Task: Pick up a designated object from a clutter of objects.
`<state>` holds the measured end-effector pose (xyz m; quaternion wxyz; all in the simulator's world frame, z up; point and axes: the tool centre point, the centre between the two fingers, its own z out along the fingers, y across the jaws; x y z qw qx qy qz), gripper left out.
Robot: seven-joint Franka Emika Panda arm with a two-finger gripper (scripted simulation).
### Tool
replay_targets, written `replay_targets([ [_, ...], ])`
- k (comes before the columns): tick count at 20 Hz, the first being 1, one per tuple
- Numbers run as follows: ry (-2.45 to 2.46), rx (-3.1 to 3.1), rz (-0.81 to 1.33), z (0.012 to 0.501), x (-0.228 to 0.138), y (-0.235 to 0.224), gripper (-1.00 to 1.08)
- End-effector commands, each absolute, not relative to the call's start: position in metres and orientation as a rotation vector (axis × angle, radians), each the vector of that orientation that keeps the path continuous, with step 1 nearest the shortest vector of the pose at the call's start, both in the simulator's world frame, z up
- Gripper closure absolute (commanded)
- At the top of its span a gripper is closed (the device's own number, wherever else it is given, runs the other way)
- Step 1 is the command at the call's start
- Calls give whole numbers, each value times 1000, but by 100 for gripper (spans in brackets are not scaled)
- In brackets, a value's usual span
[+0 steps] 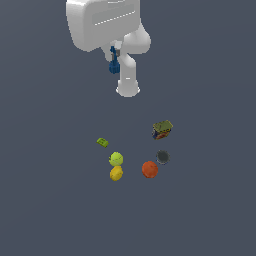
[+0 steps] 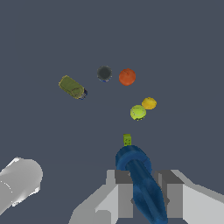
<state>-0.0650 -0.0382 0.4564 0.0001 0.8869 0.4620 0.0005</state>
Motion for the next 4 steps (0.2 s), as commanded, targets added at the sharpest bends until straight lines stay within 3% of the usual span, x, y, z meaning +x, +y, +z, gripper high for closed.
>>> replay_targets([
  [1, 1452, 2786, 0, 461, -65, -40, 108],
  [4, 1452, 2786, 0, 461, -64, -40, 108],
])
